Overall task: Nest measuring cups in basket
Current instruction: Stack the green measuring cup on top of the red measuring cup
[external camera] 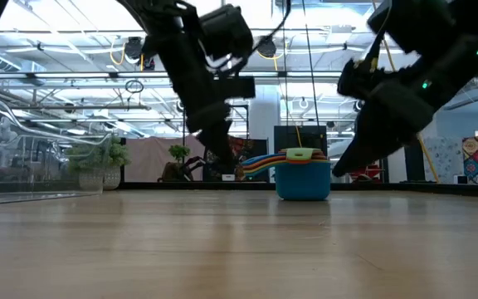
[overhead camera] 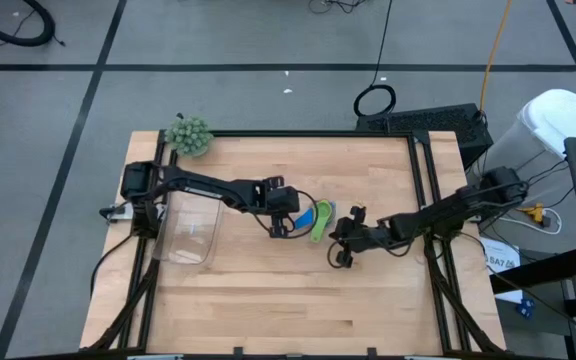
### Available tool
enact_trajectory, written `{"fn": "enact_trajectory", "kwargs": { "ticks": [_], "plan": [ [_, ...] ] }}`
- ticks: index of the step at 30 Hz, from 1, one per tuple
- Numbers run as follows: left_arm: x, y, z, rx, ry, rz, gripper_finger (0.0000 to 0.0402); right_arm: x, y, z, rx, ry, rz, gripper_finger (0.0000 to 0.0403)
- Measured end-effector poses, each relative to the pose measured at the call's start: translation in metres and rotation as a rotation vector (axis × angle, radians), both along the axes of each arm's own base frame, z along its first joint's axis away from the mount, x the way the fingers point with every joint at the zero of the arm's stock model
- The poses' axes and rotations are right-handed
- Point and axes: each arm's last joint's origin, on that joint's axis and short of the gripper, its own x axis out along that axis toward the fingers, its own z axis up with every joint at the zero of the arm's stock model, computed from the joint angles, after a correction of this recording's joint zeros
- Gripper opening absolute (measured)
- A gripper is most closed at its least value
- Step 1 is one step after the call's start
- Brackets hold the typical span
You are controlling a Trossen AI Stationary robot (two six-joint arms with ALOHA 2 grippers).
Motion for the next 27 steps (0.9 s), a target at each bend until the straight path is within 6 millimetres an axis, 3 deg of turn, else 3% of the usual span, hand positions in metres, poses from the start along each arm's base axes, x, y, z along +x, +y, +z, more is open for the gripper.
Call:
{"fn": "enact_trajectory", "kwargs": {
  "ticks": [7, 27],
  "plan": [
    [0.006, -0.001, -0.013, -0.006, 0.005, 0.000, 0.0001, 0.011, 0.003, -0.017, 0.002, -0.010, 0.033, 0.0000],
    [0.013, -0.008, -0.011, -0.067, -0.083, -0.014, 0.0001, 0.049, -0.003, -0.011, -0.041, -0.050, 0.071, 0.0000]
  ]
}}
